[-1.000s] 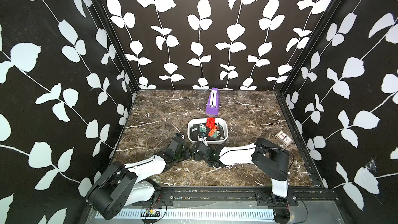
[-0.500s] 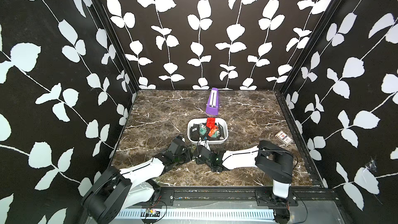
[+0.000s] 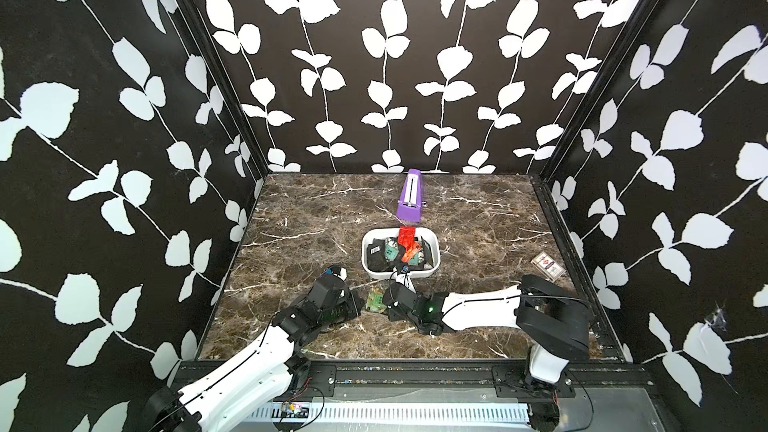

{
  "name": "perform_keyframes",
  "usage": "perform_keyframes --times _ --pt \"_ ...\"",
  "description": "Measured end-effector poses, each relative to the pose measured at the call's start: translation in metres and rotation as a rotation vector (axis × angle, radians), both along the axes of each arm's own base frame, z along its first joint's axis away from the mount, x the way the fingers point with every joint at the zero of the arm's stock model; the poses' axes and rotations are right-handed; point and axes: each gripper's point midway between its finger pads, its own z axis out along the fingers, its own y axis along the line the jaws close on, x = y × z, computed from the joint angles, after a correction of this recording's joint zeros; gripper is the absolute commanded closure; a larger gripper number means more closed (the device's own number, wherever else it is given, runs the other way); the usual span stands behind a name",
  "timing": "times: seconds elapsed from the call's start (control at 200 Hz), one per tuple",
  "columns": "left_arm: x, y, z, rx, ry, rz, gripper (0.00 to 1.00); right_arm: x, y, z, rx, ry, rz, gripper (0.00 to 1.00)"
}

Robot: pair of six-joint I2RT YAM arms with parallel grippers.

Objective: Put the tea bags into the storage box
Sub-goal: Move the tea bag to the center of the board.

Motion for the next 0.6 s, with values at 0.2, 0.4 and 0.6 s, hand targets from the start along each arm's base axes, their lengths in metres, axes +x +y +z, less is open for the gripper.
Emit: perform_keyframes --times 0.2,0.4,0.6 --pt "-0.001 0.007 -0.022 0.088 0.048 0.000 0.61 0.000 0.001 -0.002 0.001 -0.002 0.002 1.00" --pt "0.008 0.001 -0.032 0.100 0.050 -0.007 0.54 0.004 0.002 -0.009 0.005 0.008 -0.002 1.00" --pt "0.020 -0.008 -0.031 0.073 0.017 -0.008 0.52 0.010 0.006 -0.010 0.033 0.008 -0.014 1.00"
